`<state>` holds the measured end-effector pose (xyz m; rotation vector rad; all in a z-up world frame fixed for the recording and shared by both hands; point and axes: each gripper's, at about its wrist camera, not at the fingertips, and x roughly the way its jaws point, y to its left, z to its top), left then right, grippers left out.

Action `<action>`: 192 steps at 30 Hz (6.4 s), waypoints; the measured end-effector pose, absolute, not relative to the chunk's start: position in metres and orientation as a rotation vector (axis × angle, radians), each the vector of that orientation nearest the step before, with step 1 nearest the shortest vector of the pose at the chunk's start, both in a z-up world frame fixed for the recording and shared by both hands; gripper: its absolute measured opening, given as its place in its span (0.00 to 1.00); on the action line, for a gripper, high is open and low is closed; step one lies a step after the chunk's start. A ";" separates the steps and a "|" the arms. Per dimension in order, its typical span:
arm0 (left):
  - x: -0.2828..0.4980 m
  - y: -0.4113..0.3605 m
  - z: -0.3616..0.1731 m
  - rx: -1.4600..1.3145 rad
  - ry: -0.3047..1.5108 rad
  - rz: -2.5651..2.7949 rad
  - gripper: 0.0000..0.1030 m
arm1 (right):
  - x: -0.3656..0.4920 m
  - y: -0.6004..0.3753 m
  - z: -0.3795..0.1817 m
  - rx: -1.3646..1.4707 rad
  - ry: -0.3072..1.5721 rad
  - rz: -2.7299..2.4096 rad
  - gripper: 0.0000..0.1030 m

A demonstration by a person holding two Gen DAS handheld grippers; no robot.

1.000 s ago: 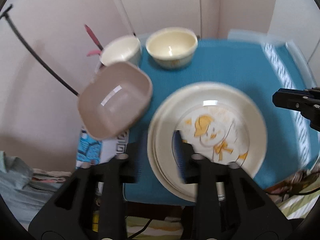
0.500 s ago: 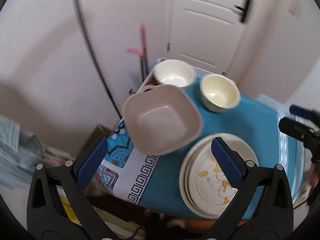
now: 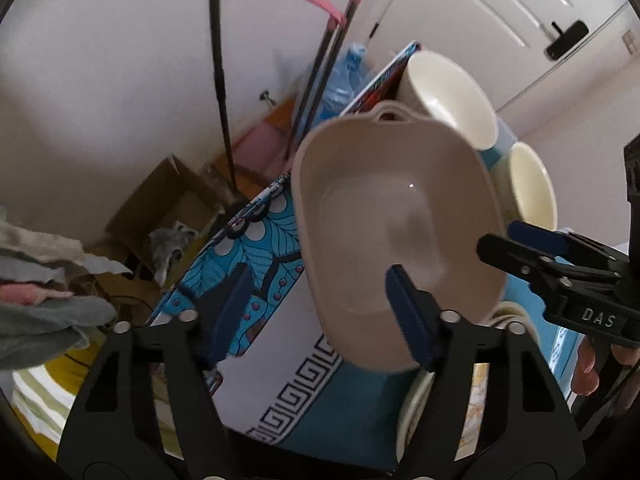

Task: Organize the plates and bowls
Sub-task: 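Close both grippers on the rim of the taupe square basin, then lift the taupe basin and carry it to the open cloth, then lower the basin onto the cloth and open both grippers, then reach to the cream duck-print bowl and close both grippers on its rim, then carry the cream bowl and lower it into the taupe basin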

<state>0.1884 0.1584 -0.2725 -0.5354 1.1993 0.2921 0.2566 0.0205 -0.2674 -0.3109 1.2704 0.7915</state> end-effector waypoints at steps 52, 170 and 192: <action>0.139 -0.091 -0.160 -0.118 1.044 -0.132 0.07 | 0.123 -0.217 -0.175 0.049 1.005 0.476 0.10; 0.350 0.031 -0.279 -0.256 1.235 -0.158 0.17 | 0.314 -0.117 -0.301 0.245 1.236 0.339 0.12; 0.247 -0.113 -0.155 -0.116 1.018 -0.322 0.17 | 0.197 -0.235 -0.188 0.300 0.986 0.260 0.12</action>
